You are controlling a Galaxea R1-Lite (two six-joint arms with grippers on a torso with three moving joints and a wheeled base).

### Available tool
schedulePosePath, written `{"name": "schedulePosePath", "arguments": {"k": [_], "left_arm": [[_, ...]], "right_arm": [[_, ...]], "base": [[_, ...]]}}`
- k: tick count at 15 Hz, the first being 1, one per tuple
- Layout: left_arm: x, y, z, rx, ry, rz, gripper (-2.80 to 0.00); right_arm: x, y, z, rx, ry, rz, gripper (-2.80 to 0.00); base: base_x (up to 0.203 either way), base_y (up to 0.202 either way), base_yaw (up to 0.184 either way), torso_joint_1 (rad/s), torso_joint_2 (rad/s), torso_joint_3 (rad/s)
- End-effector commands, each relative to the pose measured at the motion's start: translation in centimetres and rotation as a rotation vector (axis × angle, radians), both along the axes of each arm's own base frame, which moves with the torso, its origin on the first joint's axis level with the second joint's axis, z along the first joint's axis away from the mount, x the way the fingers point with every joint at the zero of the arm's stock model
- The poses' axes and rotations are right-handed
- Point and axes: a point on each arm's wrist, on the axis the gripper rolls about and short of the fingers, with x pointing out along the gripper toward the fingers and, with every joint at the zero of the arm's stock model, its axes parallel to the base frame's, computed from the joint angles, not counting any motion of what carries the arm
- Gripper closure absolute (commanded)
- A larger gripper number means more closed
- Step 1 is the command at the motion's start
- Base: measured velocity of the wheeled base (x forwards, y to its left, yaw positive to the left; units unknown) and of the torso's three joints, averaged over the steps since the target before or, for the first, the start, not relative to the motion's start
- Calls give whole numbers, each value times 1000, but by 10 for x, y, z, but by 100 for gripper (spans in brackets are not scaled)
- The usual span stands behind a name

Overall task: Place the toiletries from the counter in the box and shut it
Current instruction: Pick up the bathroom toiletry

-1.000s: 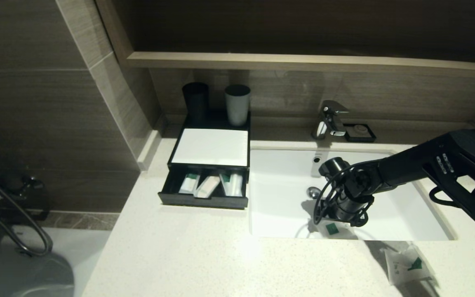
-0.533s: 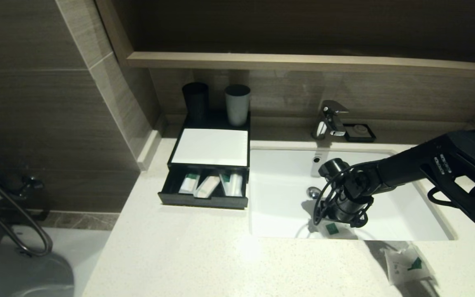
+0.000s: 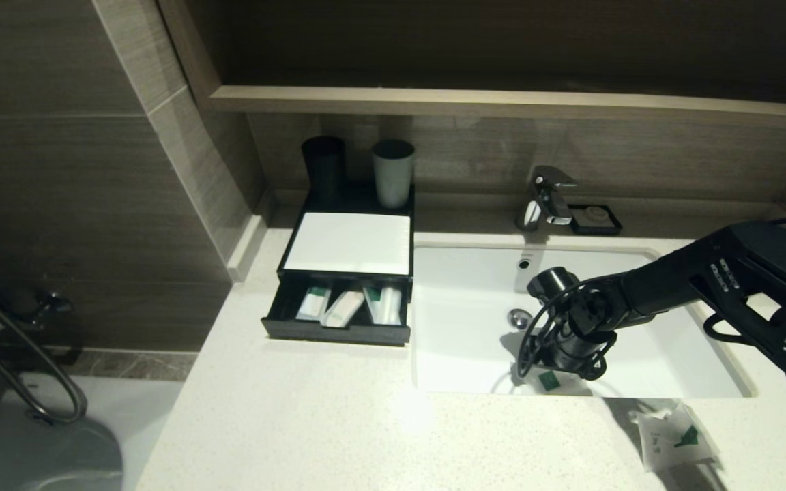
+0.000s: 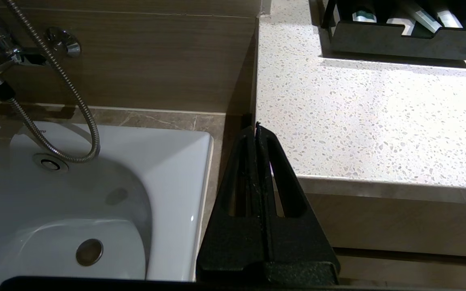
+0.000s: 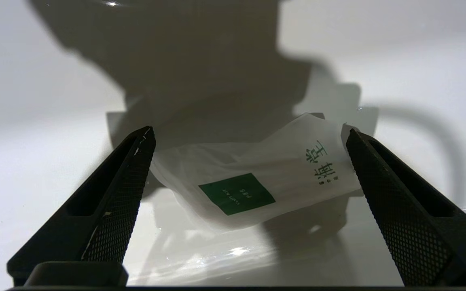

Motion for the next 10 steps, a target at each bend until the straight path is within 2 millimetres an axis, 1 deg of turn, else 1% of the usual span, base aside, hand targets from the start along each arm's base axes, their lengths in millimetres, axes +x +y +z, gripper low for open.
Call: {"name": "schedulePosePath", "arguments": {"k": [1,4,10], "left_arm": [[0,0,0,0,0,1,0],[0,0,0,0,-1,1,0],[0,0,0,0,-1,1,0]], "right_arm": [[0,-1,-2,-1,5,-3,-280],[0,0,-4,3,12,-1,-280],[2,-8,-7,5,19,-18,-280]], "base": [[0,0,0,0,0,0],[0,0,0,0,0,0],[0,0,0,0,0,0]]}}
